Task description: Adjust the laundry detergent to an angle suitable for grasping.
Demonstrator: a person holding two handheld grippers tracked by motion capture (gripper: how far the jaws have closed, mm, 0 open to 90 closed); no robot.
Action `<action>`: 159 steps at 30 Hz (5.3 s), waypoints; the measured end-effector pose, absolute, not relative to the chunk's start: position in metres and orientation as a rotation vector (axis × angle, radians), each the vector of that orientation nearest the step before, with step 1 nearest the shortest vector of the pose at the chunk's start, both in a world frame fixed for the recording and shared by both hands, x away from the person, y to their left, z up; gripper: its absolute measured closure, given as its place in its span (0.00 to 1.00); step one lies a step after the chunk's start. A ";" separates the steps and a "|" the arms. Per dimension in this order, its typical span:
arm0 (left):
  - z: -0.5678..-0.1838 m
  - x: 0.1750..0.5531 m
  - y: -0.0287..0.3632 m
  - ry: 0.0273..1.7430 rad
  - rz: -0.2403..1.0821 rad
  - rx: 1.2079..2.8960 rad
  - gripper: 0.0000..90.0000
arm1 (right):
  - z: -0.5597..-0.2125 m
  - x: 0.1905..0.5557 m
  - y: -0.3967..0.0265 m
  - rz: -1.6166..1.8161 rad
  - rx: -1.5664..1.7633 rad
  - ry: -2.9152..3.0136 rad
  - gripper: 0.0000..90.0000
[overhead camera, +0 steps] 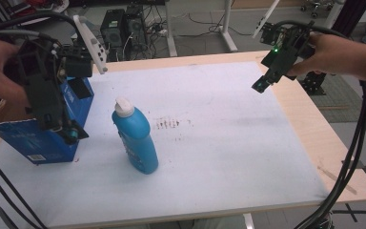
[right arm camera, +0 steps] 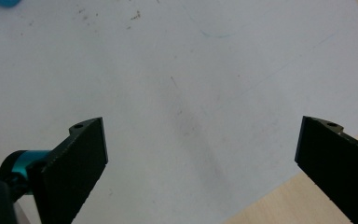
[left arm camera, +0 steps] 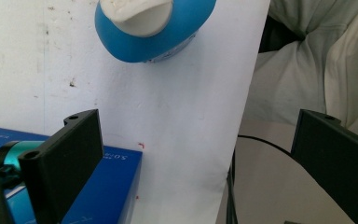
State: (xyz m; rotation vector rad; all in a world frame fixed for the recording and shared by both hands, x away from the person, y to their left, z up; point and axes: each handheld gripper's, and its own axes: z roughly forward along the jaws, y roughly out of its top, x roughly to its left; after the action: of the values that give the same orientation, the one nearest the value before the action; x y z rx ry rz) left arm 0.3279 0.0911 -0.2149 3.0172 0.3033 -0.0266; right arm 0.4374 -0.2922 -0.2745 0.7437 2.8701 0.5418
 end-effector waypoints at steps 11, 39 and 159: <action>-0.217 0.328 0.091 0.280 -0.006 3.012 0.03 | -0.273 0.424 -0.296 0.715 0.758 2.777 0.02; -0.222 0.331 0.095 0.274 0.019 3.009 0.03 | -0.313 0.395 -0.310 1.147 0.933 2.535 0.02; -0.231 0.321 0.113 0.279 -0.001 3.012 0.03 | -0.389 0.278 -0.131 1.403 0.970 2.175 0.02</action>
State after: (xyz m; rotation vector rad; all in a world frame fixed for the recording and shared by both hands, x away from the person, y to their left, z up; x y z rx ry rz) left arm 0.3208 0.1129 -0.2312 3.0125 0.2793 -0.0014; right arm 0.2777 -0.1309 -0.3893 0.9700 2.1749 1.4027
